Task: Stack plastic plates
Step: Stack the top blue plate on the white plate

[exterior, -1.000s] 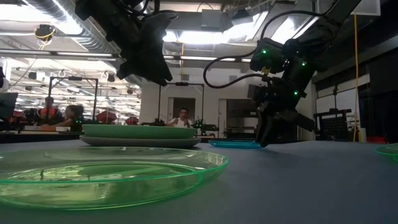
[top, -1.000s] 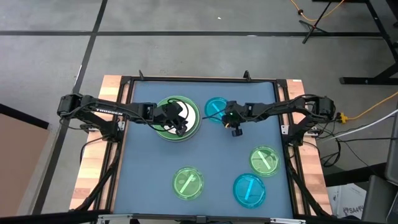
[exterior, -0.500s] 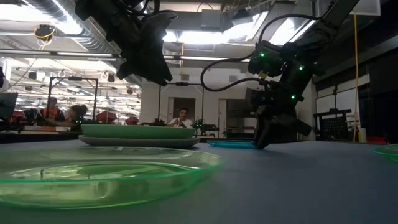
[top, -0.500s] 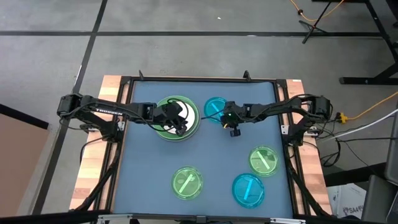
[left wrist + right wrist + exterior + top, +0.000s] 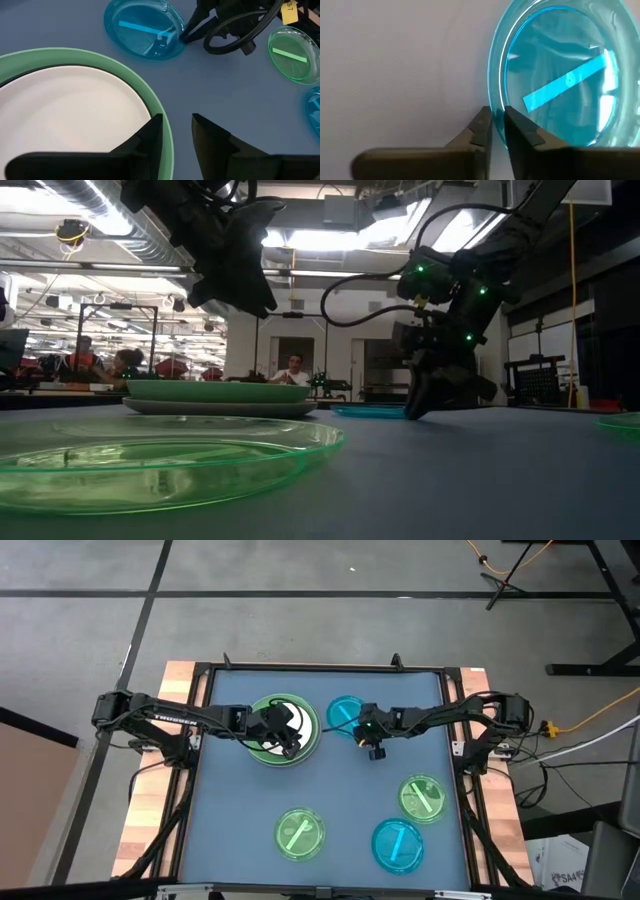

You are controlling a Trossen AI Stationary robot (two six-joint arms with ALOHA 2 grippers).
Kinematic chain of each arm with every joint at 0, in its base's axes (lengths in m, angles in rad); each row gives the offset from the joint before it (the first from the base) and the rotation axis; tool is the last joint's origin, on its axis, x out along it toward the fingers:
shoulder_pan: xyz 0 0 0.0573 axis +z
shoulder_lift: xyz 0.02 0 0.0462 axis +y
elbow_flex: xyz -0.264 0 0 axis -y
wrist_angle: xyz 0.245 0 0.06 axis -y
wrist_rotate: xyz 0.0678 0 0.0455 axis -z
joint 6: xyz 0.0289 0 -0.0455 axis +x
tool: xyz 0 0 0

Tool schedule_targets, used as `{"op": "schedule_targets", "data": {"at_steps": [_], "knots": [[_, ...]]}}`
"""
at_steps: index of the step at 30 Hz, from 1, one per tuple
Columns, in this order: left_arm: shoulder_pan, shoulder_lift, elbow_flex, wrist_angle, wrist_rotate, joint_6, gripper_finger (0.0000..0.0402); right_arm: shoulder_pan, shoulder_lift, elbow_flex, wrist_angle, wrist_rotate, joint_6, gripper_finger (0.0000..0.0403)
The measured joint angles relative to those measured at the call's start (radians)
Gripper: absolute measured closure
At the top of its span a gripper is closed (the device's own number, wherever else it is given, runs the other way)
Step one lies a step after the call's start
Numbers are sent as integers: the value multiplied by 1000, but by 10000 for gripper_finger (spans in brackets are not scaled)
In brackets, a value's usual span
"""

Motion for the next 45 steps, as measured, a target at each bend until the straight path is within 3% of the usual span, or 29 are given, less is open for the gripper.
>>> {"op": "schedule_targets", "data": {"at_steps": [5, 27, 45], "knots": [[0, 0, 0, 0, 0, 0, 305, 0, 1, 0, 3, 0, -1, 398], [0, 0, 0, 0, 6, 11, 305, -2, -39, -3, -11, -16, 2, 402], [-81, 0, 0, 124, 11, 394, 305, -1, -103, -3, -7, -58, 5, 403]]}}
